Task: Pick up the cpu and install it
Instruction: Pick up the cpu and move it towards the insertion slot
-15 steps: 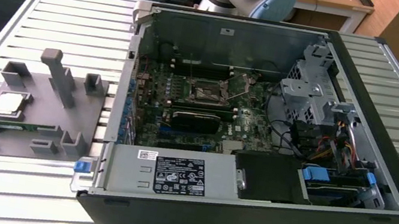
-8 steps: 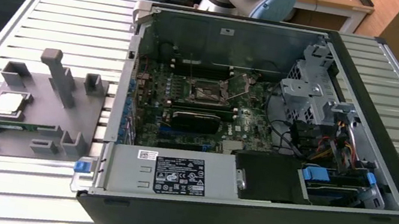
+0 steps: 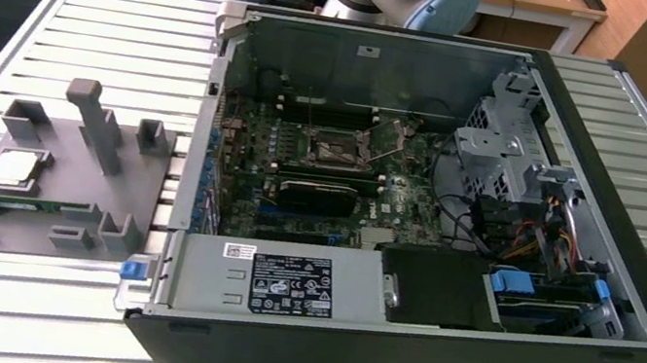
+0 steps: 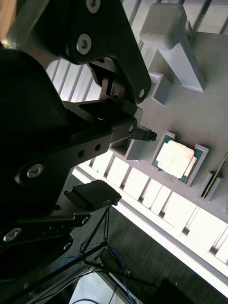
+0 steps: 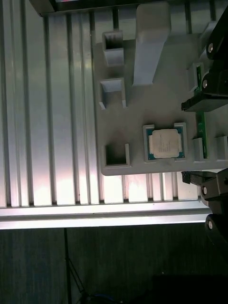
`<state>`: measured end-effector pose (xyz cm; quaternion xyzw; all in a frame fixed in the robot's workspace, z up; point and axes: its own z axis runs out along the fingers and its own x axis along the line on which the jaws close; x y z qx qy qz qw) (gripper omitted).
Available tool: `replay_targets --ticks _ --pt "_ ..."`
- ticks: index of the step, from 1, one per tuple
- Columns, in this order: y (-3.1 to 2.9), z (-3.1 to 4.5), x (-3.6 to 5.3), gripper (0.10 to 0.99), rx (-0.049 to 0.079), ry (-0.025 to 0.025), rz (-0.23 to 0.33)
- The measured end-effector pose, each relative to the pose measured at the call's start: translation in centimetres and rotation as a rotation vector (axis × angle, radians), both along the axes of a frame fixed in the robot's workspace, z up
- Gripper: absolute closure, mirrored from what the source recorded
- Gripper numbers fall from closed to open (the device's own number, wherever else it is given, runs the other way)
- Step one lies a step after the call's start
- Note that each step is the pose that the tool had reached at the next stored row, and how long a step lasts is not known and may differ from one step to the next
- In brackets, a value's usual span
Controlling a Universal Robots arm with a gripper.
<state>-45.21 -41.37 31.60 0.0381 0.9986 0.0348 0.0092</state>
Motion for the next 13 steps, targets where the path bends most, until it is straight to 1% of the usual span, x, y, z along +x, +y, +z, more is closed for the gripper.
replay_targets --ticks 13 --pt "0.00 -0.32 0.00 0.475 0.000 0.0000 0.000"
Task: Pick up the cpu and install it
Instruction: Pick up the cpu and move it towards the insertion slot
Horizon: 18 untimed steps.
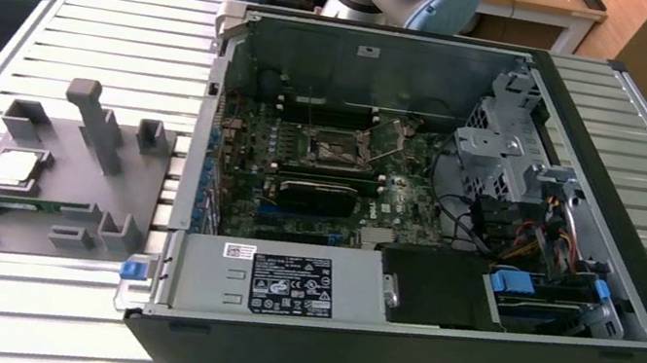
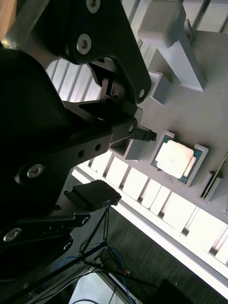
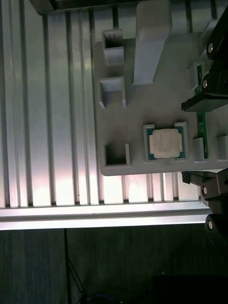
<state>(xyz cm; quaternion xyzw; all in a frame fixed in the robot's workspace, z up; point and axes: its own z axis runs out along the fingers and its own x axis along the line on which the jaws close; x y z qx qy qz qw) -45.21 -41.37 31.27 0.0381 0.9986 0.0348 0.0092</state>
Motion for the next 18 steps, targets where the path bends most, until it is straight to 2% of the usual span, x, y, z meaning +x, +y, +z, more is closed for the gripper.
replay_targets --ticks 18 --pt "0.00 -0.42 0.00 0.475 0.000 0.0000 0.000"
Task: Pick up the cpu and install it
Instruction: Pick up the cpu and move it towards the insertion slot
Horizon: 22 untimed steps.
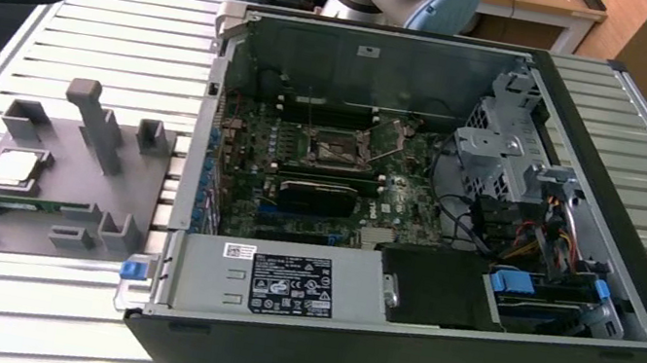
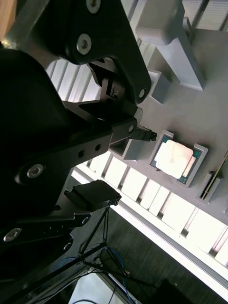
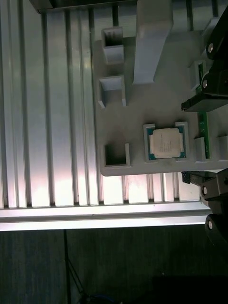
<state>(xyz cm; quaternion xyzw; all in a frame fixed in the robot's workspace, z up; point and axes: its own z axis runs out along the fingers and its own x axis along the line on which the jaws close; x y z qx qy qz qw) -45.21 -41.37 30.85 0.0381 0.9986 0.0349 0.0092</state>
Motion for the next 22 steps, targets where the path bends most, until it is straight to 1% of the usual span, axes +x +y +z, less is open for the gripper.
replay_targets --ticks 22 --pt "0.00 -0.39 0.00 0.475 0.000 0.0000 0.000"
